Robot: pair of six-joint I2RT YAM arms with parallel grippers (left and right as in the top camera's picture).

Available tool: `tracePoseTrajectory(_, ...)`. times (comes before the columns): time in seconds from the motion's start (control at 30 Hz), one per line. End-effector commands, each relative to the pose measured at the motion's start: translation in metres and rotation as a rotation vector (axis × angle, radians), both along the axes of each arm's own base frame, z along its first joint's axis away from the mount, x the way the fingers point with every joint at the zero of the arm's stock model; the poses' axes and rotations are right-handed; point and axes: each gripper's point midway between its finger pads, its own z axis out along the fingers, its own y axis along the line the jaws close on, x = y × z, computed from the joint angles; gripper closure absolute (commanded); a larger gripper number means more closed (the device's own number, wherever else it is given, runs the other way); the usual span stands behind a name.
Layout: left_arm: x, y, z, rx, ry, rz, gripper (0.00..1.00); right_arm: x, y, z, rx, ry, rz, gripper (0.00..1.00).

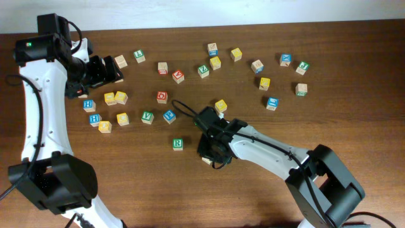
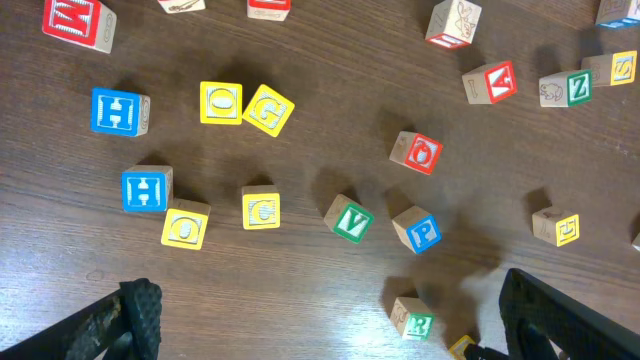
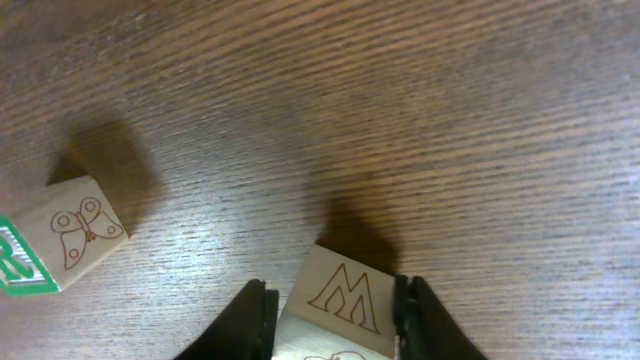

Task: Spell out RSS
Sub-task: 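Grasp the yellow S block with the right gripper and place it beside R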

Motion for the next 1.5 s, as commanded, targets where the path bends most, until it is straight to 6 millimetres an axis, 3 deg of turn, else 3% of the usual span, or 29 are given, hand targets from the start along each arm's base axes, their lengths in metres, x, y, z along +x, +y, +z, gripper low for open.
tracePoseTrajectory(0.0,0.0,0.002,0.013,-0.004,-0.037,0.014,0.01,0.001,0.004,-0.001,0.033,0.014,0.08,0.79)
tracePoseTrajectory(0.03,0.0,0.002,0.013,-0.004,-0.037,0.014,0.01,0.008,0.003,0.005,0.085,0.025,0.105,0.82)
tracePoseTrajectory(0.07,0.0,0.002,0.013,-0.004,-0.037,0.014,0.01,0.012,0.0,0.009,0.154,0.049,0.13,0.75)
tracePoseTrajectory(0.13,0.0,0.002,0.013,-0.004,-0.037,0.014,0.01,0.015,-0.007,0.013,0.216,0.075,0.167,0.54)
tracePoseTrajectory(0.2,0.0,0.002,0.013,-0.004,-0.037,0.014,0.01,0.008,-0.016,0.011,0.191,0.113,0.152,0.39)
tracePoseTrajectory(0.33,0.0,0.002,0.013,-0.004,-0.037,0.014,0.01,-0.01,-0.011,0.005,0.131,0.163,0.107,0.4)
tracePoseTrajectory(0.37,0.0,0.002,0.013,-0.004,-0.037,0.014,0.01,-0.01,-0.009,0.002,0.112,0.161,0.085,0.49)
tracePoseTrajectory(0.7,0.0,0.002,0.013,-0.004,-0.037,0.014,0.01,-0.002,-0.006,-0.007,0.053,0.088,0.103,0.52)
tracePoseTrajectory(0.8,0.0,0.002,0.013,-0.004,-0.037,0.014,0.01,0.002,0.0,-0.005,0.072,0.066,0.117,0.72)
tracePoseTrajectory(0.9,0.0,0.002,0.013,-0.004,-0.037,0.014,0.01,0.01,0.015,0.013,0.246,0.062,0.239,0.75)
tracePoseTrajectory(1.0,0.0,0.002,0.013,-0.004,-0.037,0.014,0.01,0.027,0.03,0.033,0.418,-0.018,0.344,0.75)
tracePoseTrajectory(1.17,0.0,0.002,0.013,-0.004,-0.037,0.014,0.01,0.027,0.04,0.003,0.512,0.036,0.374,0.75)
tracePoseTrajectory(1.23,0.0,0.002,0.013,-0.003,-0.036,0.014,0.01,0.029,0.031,-0.004,0.516,0.065,0.345,0.74)
tracePoseTrajectory(1.33,0.0,0.002,0.013,-0.004,-0.037,0.014,0.01,0.038,0.002,-0.01,0.469,0.082,0.295,0.61)
tracePoseTrajectory(1.47,0.0,0.002,0.013,-0.004,-0.037,0.014,0.01,0.042,-0.006,-0.01,0.461,0.08,0.29,0.56)
